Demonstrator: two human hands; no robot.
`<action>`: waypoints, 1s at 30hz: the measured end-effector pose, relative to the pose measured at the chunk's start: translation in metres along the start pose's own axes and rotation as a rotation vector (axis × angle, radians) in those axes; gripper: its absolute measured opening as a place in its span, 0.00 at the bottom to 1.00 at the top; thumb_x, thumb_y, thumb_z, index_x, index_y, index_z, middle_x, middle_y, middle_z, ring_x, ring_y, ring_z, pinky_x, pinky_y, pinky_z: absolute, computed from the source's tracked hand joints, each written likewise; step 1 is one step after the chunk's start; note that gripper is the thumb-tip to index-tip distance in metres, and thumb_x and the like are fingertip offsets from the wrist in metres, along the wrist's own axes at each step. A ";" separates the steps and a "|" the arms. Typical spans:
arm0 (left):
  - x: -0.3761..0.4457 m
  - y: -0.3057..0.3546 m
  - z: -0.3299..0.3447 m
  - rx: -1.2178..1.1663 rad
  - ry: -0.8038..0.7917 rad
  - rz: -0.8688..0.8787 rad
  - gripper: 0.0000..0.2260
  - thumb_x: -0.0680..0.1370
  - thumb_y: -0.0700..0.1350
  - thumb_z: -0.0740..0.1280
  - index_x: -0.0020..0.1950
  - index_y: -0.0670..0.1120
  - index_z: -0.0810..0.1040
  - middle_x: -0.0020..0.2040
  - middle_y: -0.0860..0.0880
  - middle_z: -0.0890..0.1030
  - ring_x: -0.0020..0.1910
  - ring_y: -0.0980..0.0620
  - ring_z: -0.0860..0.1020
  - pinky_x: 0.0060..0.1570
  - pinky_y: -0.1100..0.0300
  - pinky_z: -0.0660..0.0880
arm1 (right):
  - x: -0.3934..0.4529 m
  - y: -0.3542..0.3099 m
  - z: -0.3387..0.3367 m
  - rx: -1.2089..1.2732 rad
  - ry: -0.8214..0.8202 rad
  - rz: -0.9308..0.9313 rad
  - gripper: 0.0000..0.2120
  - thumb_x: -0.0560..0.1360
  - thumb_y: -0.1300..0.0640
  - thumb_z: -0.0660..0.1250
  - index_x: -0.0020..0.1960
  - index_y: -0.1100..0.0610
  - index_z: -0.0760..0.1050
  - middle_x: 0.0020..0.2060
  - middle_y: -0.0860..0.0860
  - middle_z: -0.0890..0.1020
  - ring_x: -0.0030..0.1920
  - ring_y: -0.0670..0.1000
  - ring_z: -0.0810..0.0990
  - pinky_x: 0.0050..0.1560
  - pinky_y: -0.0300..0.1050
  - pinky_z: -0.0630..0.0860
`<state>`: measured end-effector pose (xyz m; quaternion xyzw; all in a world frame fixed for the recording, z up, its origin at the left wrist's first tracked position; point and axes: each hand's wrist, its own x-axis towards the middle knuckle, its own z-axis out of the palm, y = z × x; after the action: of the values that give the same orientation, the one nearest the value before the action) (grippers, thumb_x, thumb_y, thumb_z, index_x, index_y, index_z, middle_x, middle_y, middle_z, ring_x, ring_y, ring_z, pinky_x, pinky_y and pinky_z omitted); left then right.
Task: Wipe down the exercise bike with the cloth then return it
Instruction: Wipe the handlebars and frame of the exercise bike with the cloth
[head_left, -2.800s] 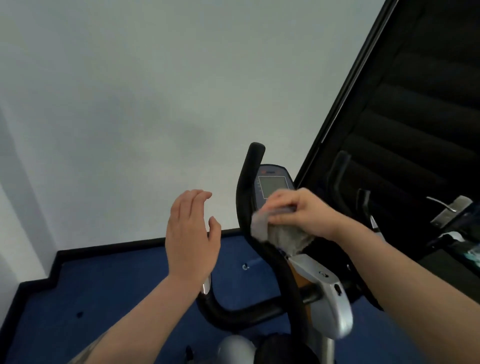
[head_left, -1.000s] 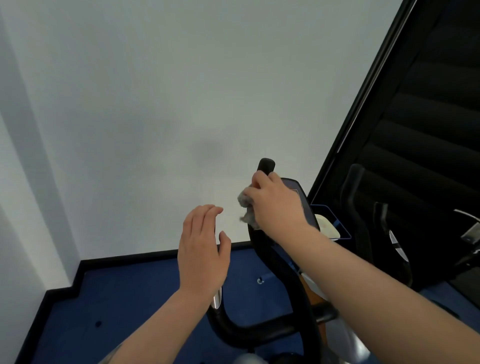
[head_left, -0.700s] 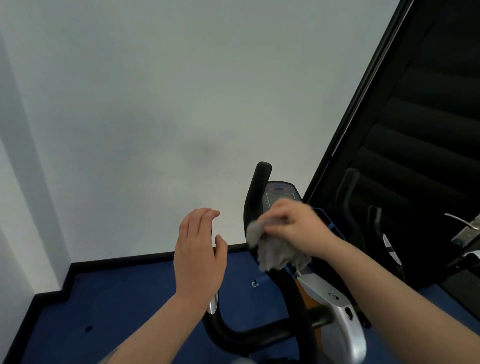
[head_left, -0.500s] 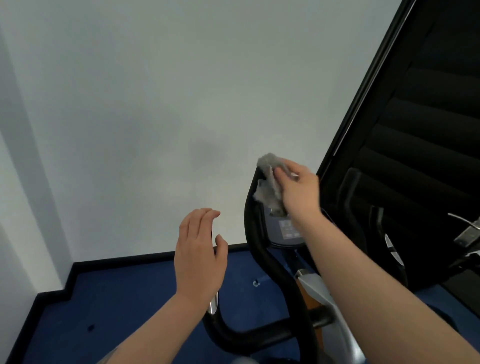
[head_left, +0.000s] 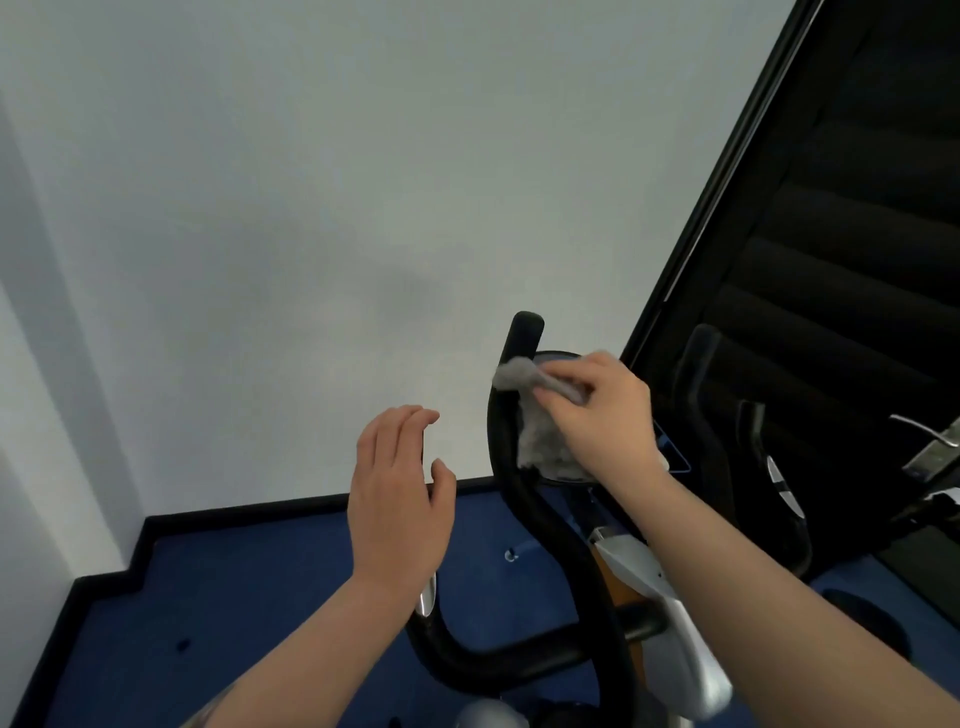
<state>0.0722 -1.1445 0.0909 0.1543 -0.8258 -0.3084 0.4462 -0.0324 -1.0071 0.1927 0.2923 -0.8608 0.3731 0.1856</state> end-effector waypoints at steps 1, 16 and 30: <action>0.000 0.000 0.000 0.005 -0.003 0.001 0.20 0.72 0.37 0.65 0.63 0.48 0.71 0.61 0.52 0.73 0.65 0.50 0.67 0.61 0.54 0.72 | 0.001 -0.010 0.009 -0.045 0.000 -0.062 0.07 0.72 0.53 0.69 0.49 0.44 0.82 0.45 0.44 0.78 0.46 0.43 0.76 0.46 0.39 0.74; -0.001 0.001 -0.003 0.015 -0.016 0.008 0.20 0.72 0.36 0.66 0.63 0.47 0.72 0.61 0.52 0.73 0.65 0.49 0.68 0.61 0.53 0.73 | 0.025 -0.002 -0.023 0.595 0.131 0.302 0.06 0.75 0.57 0.68 0.45 0.49 0.83 0.43 0.51 0.85 0.46 0.51 0.84 0.48 0.46 0.80; 0.001 0.000 -0.003 -0.006 -0.003 0.004 0.19 0.72 0.37 0.65 0.63 0.46 0.71 0.62 0.49 0.73 0.64 0.47 0.68 0.64 0.56 0.67 | -0.029 0.018 0.027 0.303 -0.220 0.356 0.09 0.76 0.60 0.67 0.54 0.60 0.82 0.46 0.54 0.85 0.44 0.45 0.81 0.44 0.32 0.77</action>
<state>0.0740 -1.1455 0.0925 0.1508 -0.8258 -0.3102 0.4462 -0.0243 -1.0071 0.1501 0.1994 -0.8480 0.4904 -0.0236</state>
